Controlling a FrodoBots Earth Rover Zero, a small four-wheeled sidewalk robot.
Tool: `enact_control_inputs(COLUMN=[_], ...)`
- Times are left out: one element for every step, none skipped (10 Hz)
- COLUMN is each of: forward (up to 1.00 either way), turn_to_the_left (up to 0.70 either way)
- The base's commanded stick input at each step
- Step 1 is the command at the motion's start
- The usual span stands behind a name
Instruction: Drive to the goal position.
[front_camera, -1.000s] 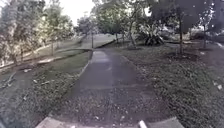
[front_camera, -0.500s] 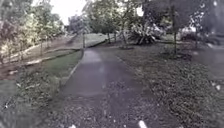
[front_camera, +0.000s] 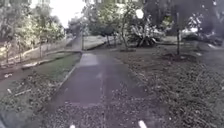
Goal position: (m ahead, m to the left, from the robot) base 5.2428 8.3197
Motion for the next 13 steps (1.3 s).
enact_control_inputs(forward=[0.5,0.5,0.5,0.5,0.5,0.5,0.5,0.5,0.5,0.5,0.5,0.5,0.5], turn_to_the_left=[0.0,0.0,0.0,0.0,0.0,0.0,0.0,0.0,0.0,0.0,0.0,0.0,0.0])
